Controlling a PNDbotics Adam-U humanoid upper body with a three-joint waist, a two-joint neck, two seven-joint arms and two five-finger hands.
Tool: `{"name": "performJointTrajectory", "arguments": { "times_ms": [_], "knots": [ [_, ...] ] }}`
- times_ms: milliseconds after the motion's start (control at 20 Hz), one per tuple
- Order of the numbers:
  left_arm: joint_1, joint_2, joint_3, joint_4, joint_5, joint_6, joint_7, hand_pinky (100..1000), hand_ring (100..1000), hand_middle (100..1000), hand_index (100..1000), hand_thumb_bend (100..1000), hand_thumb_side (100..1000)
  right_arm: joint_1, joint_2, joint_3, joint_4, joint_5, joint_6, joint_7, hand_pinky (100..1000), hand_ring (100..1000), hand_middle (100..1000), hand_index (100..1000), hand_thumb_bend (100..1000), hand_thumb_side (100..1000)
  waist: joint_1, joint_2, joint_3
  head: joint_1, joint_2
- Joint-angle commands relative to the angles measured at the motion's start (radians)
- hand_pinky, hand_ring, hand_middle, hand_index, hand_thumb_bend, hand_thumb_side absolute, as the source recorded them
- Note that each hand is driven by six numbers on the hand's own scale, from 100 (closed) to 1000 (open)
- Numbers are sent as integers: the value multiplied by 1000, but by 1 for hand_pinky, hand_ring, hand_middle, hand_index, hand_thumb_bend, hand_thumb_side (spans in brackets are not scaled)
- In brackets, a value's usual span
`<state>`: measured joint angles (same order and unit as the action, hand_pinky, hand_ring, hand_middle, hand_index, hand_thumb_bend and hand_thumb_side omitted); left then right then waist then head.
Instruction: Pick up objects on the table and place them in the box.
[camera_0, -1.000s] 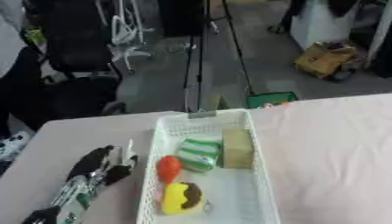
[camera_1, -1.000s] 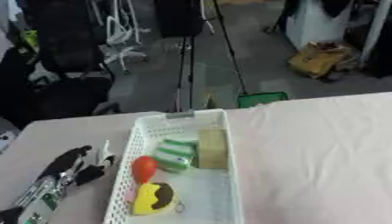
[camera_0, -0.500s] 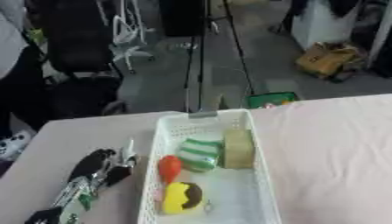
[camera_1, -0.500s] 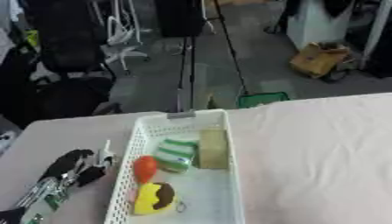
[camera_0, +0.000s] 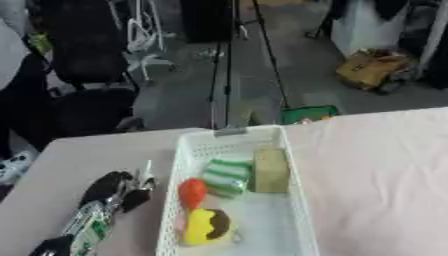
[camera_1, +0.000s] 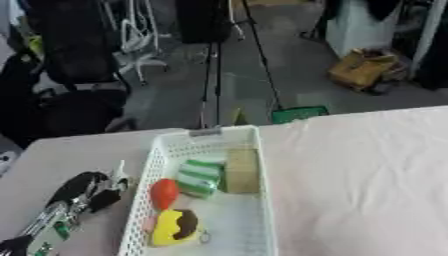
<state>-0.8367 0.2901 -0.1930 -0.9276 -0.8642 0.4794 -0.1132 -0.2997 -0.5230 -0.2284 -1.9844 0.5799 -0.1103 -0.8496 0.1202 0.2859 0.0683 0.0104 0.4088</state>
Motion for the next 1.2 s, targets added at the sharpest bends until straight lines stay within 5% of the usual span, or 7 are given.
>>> {"name": "performJointTrajectory", "arguments": {
  "times_ms": [50, 1200],
  "knots": [
    [-21, 9, 9, 4, -6, -3, 5, 1000, 875, 818, 864, 390, 906, -8, -14, -7, -16, -1, -2, 0, 838, 909, 828, 806, 100, 1000, -7, -22, -2, 6, -8],
    [-31, 5, 5, 11, -35, -23, -1, 1000, 873, 818, 867, 370, 866, -7, -16, -7, -16, -4, -6, -3, 839, 910, 828, 807, 100, 1000, -7, -27, -2, 11, -11]
  ]
}}
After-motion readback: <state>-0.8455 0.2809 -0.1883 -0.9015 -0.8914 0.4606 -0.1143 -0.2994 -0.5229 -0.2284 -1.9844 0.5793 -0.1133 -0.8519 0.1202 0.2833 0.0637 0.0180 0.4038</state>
